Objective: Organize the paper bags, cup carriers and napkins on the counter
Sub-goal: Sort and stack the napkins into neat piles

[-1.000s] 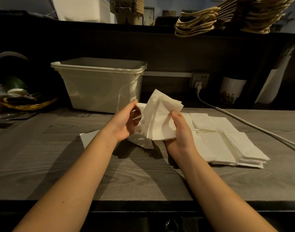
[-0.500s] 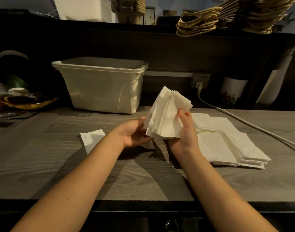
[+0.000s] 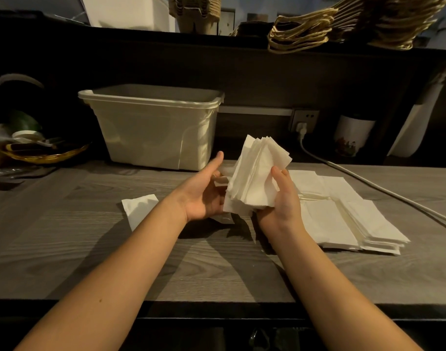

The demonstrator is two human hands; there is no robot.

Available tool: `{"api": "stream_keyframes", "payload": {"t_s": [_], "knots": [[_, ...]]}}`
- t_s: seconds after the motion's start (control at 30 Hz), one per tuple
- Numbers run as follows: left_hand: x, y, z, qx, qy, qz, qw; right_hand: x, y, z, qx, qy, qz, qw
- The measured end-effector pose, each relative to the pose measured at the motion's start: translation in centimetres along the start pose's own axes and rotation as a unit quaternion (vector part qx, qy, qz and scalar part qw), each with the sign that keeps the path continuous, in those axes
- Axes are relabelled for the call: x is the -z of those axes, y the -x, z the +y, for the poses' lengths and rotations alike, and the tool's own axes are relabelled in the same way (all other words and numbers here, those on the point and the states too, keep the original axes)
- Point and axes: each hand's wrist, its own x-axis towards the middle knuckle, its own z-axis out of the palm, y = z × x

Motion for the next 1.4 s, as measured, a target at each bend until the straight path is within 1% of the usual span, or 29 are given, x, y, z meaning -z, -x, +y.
{"api": "stream_keyframes", "payload": {"t_s": [0.17,0.27,0.33,0.47,0.53,0.57,0.63,0.7,0.73,0.8,0.87,0.93,1.07,1.13,1.2,1.27,1.4], "knots": [[-0.2,0.4,-0.1,-0.02,-0.043,0.007,0.999,0.0,0.0,-0.1,-0.015,-0.016,0.004,1.0],[-0.2,0.5,0.0,-0.014,-0.049,0.029,0.998,0.1,-0.1,-0.1,-0.025,-0.039,0.006,0.999],[-0.1,0.5,0.2,-0.014,-0.03,0.017,0.999,0.3,-0.2,-0.1,-0.03,-0.048,0.008,0.998],[0.0,0.5,0.2,-0.026,-0.038,-0.017,0.999,0.2,-0.5,-0.1,-0.024,-0.051,0.025,0.998],[-0.2,0.7,0.3,-0.023,-0.046,-0.009,0.999,0.3,-0.5,-0.2,-0.022,-0.058,0.045,0.997],[-0.3,0.8,0.4,-0.028,-0.063,0.011,0.998,0.3,-0.5,-0.3,-0.02,-0.056,0.054,0.997],[0.2,0.3,0.4,-0.053,-0.137,0.078,0.986,0.4,-0.5,-0.5,-0.015,-0.052,0.053,0.997],[0.7,0.1,0.4,-0.09,-0.224,0.166,0.956,0.3,-0.3,-0.7,-0.014,-0.038,0.038,0.998],[1.0,0.1,0.5,-0.113,-0.257,0.197,0.939,0.2,-0.2,-0.8,-0.012,-0.02,0.033,0.999],[1.1,0.3,0.6,-0.159,-0.288,0.224,0.917,-0.1,0.1,-0.8,-0.005,0.028,0.016,0.999],[1.2,0.3,0.7,-0.186,-0.294,0.22,0.912,-0.4,0.3,-0.6,-0.002,0.085,-0.007,0.996],[1.0,0.3,0.7,-0.196,-0.293,0.203,0.914,-0.6,0.4,-0.3,0.002,0.141,-0.022,0.99],[0.1,0.5,0.8,-0.17,-0.318,0.165,0.918,-0.6,0.4,-0.1,0.029,0.233,-0.055,0.97],[-0.3,0.8,0.7,-0.16,-0.307,0.143,0.927,-0.6,0.4,0.0,0.049,0.262,-0.068,0.962],[-0.2,0.7,0.7,-0.148,-0.266,0.125,0.944,-0.5,0.4,0.1,0.068,0.291,-0.072,0.951],[0.0,0.7,0.7,-0.132,-0.233,0.124,0.956,-0.5,0.3,0.3,0.075,0.308,-0.07,0.946],[0.0,0.6,0.7,-0.109,-0.236,0.136,0.956,-0.3,0.1,0.4,0.075,0.308,-0.057,0.947]]}}
